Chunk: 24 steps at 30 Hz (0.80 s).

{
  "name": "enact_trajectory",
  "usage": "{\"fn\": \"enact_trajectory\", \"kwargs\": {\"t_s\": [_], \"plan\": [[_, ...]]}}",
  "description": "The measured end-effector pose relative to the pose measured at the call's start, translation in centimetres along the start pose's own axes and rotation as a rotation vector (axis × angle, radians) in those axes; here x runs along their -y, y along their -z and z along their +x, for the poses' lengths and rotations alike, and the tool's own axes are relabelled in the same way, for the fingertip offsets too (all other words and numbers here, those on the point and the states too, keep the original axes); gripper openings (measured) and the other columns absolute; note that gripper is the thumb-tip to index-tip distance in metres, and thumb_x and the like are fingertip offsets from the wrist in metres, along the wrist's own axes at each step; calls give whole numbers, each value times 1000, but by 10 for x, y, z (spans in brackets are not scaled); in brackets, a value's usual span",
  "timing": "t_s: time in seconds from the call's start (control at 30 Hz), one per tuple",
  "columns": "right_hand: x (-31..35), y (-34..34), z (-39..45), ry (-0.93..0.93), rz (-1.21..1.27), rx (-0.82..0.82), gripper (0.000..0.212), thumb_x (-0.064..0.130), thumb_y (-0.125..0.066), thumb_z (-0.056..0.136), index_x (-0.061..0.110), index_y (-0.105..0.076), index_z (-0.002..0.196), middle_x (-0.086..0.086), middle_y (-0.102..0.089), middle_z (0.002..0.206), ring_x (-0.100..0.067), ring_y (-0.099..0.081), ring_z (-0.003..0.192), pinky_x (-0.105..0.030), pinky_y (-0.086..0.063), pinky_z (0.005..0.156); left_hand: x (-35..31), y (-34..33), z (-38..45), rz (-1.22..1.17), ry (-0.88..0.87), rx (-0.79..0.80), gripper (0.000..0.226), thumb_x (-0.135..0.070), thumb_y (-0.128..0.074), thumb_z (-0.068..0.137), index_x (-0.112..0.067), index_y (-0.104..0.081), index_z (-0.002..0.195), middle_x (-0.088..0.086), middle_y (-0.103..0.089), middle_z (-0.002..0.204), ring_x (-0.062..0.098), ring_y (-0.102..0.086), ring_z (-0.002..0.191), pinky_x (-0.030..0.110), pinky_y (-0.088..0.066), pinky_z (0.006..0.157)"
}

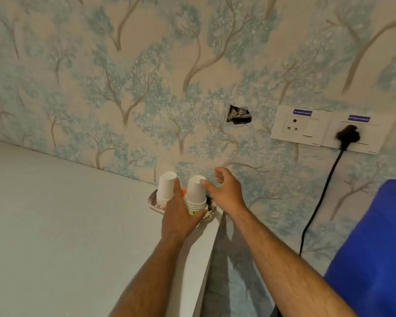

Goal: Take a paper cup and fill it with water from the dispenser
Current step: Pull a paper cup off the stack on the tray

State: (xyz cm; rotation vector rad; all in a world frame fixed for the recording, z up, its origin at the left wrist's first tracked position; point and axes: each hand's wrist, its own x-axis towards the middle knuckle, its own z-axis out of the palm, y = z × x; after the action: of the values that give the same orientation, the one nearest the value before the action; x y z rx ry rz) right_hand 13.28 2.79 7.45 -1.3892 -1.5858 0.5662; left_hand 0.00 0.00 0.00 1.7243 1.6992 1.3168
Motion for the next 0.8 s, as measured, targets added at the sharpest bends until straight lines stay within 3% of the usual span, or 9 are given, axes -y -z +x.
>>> {"fn": "enact_trajectory", "kwargs": {"t_s": [0.1, 0.33, 0.47, 0.57, 0.8], "plan": [[-3, -7, 17, -3, -18, 44, 66, 36, -76, 82, 17, -49, 139, -3, -57, 141, -20, -53, 128, -34, -45, 106, 0, -7, 12, 19, 33, -18, 125, -65, -76, 70, -33, 6, 158, 5, -53, 145, 30, -52, 134, 60, -51, 101], [-12, -26, 37, -38, -24, 136, 79, 40, -81, 76, 19, -45, 144, -3, -53, 146, -20, -51, 133, -35, -44, 109, 4, -17, 33, 100, 32, 26, 129, -50, -82, 72, -37, 17, 155, 7, -59, 141, 27, -59, 128, 53, -52, 102], [-16, -31, 42, -40, -25, 151, 81, 37, -83, 75, 19, -45, 144, -4, -56, 144, -20, -54, 129, -32, -45, 106, 3, -23, 40, 126, 54, 47, 133, -39, -84, 75, -28, 19, 157, 7, -52, 150, 26, -58, 129, 48, -51, 104], [-18, -32, 43, -40, -7, 144, 78, 34, -84, 74, 19, -47, 141, -3, -60, 139, -19, -58, 122, -29, -47, 102, 2, -26, 44, 148, 79, 58, 135, -35, -86, 75, -27, 21, 157, 9, -51, 149, 26, -64, 118, 44, -53, 101], [-18, -31, 43, -52, 19, 140, 76, 31, -84, 75, 22, -46, 141, -2, -61, 137, -18, -59, 119, -28, -48, 99, 2, -31, 47, 223, 105, 46, 136, -42, -85, 77, -27, 27, 154, 9, -56, 146, 26, -66, 116, 44, -56, 98]]}}
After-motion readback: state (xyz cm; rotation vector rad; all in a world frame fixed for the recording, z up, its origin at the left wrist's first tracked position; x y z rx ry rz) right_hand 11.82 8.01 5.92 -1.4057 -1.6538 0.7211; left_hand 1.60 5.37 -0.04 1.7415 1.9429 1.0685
